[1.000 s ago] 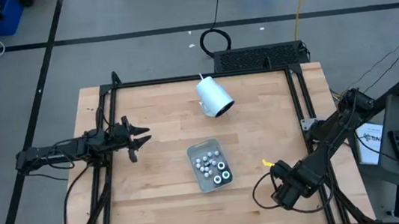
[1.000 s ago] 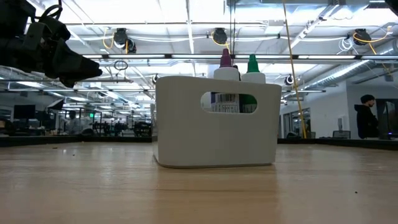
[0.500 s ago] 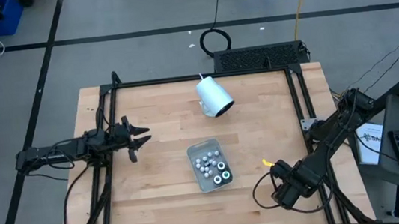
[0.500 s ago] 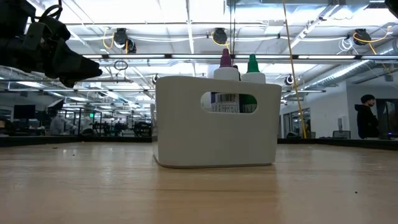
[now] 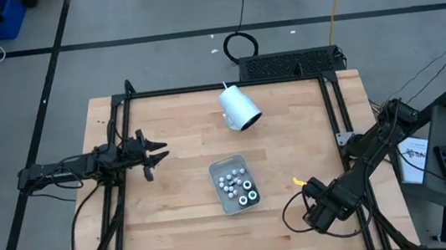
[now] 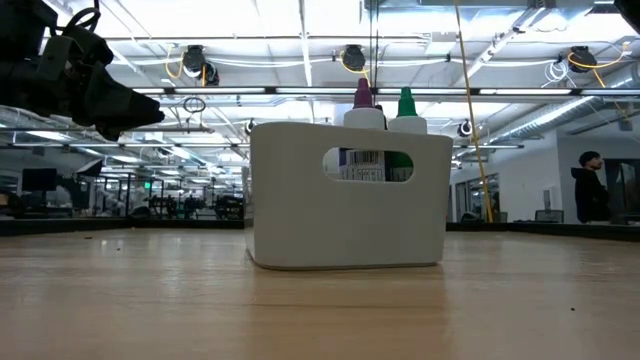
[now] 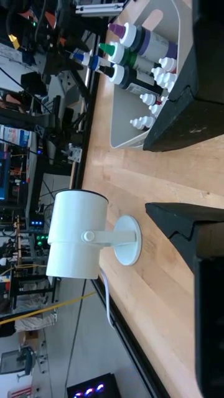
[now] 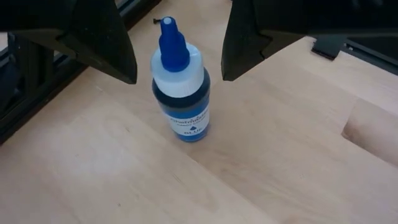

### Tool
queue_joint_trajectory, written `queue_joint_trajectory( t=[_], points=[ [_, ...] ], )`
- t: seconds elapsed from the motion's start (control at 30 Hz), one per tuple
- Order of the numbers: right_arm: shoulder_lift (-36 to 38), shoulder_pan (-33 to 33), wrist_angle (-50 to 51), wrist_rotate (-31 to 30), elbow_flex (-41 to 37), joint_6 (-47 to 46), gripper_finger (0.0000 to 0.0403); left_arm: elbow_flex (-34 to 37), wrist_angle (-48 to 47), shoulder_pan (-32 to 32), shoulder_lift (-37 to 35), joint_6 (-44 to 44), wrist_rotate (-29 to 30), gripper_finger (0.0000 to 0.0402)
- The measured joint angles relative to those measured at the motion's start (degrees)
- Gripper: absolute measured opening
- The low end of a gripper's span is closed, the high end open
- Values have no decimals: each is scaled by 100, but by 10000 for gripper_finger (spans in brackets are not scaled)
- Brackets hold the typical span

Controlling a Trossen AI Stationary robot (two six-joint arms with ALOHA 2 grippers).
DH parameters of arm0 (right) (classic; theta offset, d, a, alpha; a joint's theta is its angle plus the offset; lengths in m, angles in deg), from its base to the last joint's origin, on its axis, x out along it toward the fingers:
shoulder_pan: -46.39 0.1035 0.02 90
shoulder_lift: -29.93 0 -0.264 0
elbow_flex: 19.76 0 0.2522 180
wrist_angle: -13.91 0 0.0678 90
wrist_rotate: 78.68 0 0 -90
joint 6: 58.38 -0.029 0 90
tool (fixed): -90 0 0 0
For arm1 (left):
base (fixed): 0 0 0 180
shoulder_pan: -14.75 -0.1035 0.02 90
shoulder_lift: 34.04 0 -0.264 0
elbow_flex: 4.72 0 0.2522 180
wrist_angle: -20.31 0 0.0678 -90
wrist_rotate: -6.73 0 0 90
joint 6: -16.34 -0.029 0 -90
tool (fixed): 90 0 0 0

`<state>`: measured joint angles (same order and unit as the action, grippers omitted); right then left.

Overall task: Pick & Place food coloring
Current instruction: Put the big blue food coloring bottle into the gray bin

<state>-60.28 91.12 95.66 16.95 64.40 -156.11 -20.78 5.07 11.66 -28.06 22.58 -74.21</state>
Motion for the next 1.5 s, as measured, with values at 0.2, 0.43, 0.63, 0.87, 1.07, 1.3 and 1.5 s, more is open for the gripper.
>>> queue_joint_trajectory(
  t=[0.2, 0.43, 0.63, 0.87, 1.07, 1.3, 1.5],
  points=[
    [0, 0, 20, -37, -2, 0, 222, 0, -2, 0, 0, 0, 0, 147],
    [0, 0, 16, -50, -4, -2, 221, 0, 0, 0, 2, 0, 0, 147],
    [-3, 0, -328, 205, -345, 45, 221, 0, -1, 0, 0, 0, 1, 148],
    [-4, -30, -439, 214, -380, 220, 221, 0, 0, 2, 0, 0, 2, 148],
    [-4, -43, -439, 242, -380, 240, 221, 0, 0, 0, 1, 0, 0, 147],
    [85, -54, -437, 337, -380, 141, 221, 0, 0, 1, 0, 0, 1, 147],
    [176, -55, -438, 146, -380, 94, 201, 0, -2, 0, 2, 0, 0, 147]
  ],
)
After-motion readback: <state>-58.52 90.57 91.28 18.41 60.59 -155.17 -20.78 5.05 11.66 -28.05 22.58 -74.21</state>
